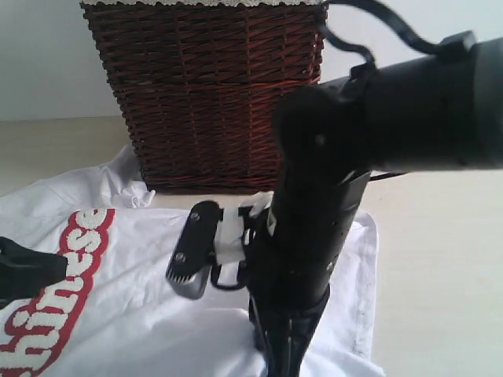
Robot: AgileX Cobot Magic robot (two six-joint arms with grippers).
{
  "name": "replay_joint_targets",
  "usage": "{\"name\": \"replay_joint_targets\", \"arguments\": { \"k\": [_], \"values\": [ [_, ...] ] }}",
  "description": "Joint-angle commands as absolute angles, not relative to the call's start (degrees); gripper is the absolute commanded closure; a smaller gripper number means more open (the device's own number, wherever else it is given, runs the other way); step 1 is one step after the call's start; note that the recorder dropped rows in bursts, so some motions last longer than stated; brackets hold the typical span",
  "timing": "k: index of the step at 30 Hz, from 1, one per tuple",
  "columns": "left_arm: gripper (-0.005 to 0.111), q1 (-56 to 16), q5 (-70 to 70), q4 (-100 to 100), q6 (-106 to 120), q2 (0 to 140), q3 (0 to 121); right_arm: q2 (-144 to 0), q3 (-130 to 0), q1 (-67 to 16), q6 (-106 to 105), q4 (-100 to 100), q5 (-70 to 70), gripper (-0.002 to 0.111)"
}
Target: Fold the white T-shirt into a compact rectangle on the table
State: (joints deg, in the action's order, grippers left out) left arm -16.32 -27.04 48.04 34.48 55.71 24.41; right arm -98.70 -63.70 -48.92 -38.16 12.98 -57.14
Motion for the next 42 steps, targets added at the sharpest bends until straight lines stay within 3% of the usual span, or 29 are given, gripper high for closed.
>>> {"name": "replay_joint_targets", "arguments": {
  "k": [1,5,7,11,13,16,19,23,27,32,35,38,40,42],
  "values": [
    [0.107,-16.6,-30.3,48.3,35.4,58.1,24.1,-97.8,-64.0,-41.8,-40.8,15.6,-57.1,0.108],
    [0.107,-16.6,-31.2,48.3,35.6,59.8,24.0,-99.6,-63.8,-37.8,-38.5,17.2,-55.9,0.106],
    [0.107,-16.6,-31.2,48.3,35.6,60.1,24.0,-100.6,-63.8,-38.0,-41.3,19.1,-57.4,0.097],
    [0.107,-16.6,-31.2,48.3,35.6,60.4,24.0,-101.8,-64.0,-38.7,-42.8,15.7,-55.5,0.066],
    [0.107,-16.6,-30.3,47.9,35.7,60.9,24.0,-101.8,-65.2,-38.7,-35.4,7.9,-52.4,0.06],
    [0.107,-16.6,-24.3,46.9,33.8,62.1,24.0,-101.6,-66.9,-38.2,-18.3,-5.9,-46.6,0.066],
    [0.107,-16.5,-17.1,45.7,31.6,65.5,24.8,-102.8,-67.0,-36.3,2.7,-16.2,-38.9,0.085],
    [0.107,-16.5,-17.4,43.2,30.7,72.3,28.7,-104.0,-67.0,-34.5,4.7,-17.8,-38.6,0.102],
    [0.107,-15.6,-16.2,42.4,29.3,80.2,32.9,-103.8,-67.0,-34.5,2.8,-15.8,-38.9,0.096],
    [0.107,-8.7,-25.6,37.8,26.1,88.4,37.4,-109.2,-67.0,-33.8,0.0,-12.1,-45.8,0.093],
    [0.107,-4.2,-28.4,27.1,15.9,91.1,39.4,-112.4,-67.0,-33.8,-3.4,-12.0,-47.5,0.093],
    [0.107,-0.1,-38.5,3.0,0.0,93.1,43.3,-113.9,-66.0,-33.8,-11.6,-9.4,-48.0,0.098],
    [0.107,0.9,-45.2,-7.8,-1.8,94.5,44.9,-115.9,-64.9,-32.5,-12.4,-12.1,-47.2,0.098],
    [0.107,1.1,-42.9,-10.9,0.6,96.2,45.0,-117.4,-64.9,-29.8,-14.1,-12.1,-47.2,0.098]
  ]
}}
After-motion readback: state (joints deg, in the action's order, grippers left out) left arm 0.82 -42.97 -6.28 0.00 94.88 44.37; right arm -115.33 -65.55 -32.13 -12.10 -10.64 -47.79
